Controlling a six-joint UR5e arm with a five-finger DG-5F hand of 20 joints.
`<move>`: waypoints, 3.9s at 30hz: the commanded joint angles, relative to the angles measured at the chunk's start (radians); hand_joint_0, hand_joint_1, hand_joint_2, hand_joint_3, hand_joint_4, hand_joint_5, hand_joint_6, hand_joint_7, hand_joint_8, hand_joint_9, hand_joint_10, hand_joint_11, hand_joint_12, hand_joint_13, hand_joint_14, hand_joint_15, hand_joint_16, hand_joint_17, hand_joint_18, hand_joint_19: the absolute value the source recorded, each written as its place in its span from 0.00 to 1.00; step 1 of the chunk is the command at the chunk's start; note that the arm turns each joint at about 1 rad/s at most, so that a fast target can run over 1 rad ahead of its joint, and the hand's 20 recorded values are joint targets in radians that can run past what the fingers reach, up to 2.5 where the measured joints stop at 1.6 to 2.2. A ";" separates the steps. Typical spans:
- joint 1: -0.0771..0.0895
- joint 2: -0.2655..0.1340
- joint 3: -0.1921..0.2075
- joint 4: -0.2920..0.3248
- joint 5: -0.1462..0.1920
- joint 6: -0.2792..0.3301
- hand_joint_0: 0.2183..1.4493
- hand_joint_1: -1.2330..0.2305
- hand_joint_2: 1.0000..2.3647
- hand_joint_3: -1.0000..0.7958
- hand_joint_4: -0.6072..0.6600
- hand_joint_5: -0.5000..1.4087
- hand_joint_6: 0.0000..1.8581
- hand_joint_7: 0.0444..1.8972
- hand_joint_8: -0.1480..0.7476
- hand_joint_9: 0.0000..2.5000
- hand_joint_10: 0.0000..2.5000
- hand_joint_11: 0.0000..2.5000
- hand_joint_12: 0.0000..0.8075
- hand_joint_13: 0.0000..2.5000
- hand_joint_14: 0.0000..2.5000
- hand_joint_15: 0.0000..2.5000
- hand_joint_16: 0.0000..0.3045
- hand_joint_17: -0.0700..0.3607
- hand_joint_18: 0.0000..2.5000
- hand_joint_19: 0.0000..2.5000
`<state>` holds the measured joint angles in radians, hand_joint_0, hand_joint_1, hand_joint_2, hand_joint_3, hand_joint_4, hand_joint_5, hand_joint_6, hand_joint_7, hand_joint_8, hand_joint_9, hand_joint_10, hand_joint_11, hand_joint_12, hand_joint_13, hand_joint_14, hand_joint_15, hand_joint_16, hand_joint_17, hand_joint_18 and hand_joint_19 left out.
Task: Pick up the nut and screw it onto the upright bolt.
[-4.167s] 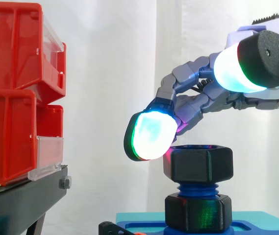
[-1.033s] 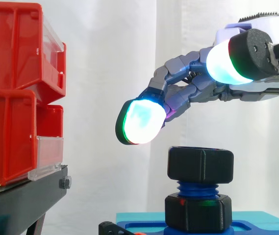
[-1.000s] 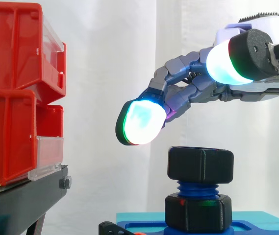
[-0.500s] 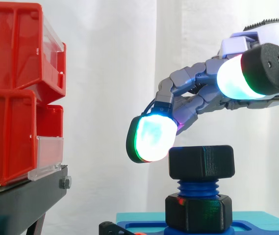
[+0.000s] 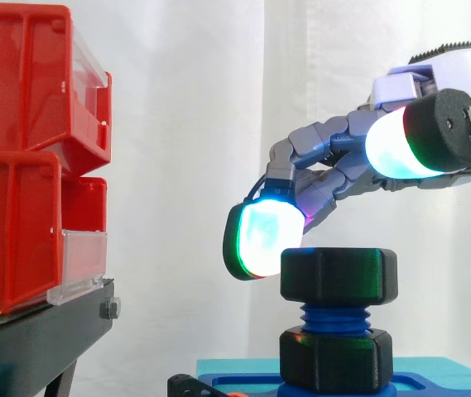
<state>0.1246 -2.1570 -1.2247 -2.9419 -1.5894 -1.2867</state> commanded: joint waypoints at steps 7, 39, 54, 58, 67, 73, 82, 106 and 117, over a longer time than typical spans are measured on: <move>-0.013 0.002 -0.001 -0.005 -0.004 0.000 0.22 0.69 0.00 0.28 0.66 0.21 0.27 0.67 0.49 0.23 0.00 0.00 0.38 0.09 0.00 0.00 0.12 0.35 0.00 0.00; -0.031 0.006 0.083 -0.215 -0.032 -0.143 0.20 0.72 0.00 0.28 0.61 0.13 0.27 0.29 0.41 0.10 0.00 0.00 0.42 0.02 0.00 0.00 0.15 0.40 0.00 0.00; -0.019 0.000 0.082 -0.095 -0.037 -0.134 0.20 0.74 0.00 0.28 0.59 0.13 0.27 0.29 0.42 0.08 0.00 0.00 0.44 0.00 0.00 0.00 0.16 0.42 0.00 0.00; -0.005 0.000 0.074 -0.071 -0.034 -0.105 0.20 0.74 0.00 0.28 0.59 0.13 0.27 0.30 0.42 0.08 0.00 0.00 0.44 0.00 0.00 0.00 0.16 0.42 0.00 0.00; 0.009 0.000 0.044 -0.043 -0.032 -0.043 0.20 0.74 0.00 0.28 0.62 0.15 0.27 0.36 0.44 0.10 0.00 0.00 0.43 0.01 0.00 0.00 0.15 0.41 0.00 0.00; 0.007 0.000 0.045 -0.057 -0.035 -0.043 0.21 0.73 0.00 0.28 0.65 0.16 0.27 0.40 0.45 0.12 0.00 0.00 0.42 0.02 0.00 0.00 0.15 0.40 0.00 0.00; -0.005 0.000 0.045 -0.080 -0.040 -0.046 0.21 0.72 0.00 0.28 0.67 0.18 0.27 0.45 0.46 0.14 0.00 0.00 0.42 0.03 0.00 0.00 0.14 0.39 0.00 0.00; -0.037 0.000 0.045 -0.086 -0.063 -0.046 0.22 0.69 0.00 0.28 0.65 0.21 0.27 0.70 0.49 0.21 0.00 0.00 0.40 0.08 0.00 0.00 0.13 0.37 0.00 0.00; -0.053 0.000 0.045 -0.112 -0.077 -0.048 0.23 0.66 0.00 0.28 0.65 0.24 0.31 0.65 0.49 0.26 0.00 0.00 0.37 0.12 0.00 0.00 0.11 0.34 0.00 0.00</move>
<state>0.0751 -2.1563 -1.1797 -3.0491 -1.6645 -1.3343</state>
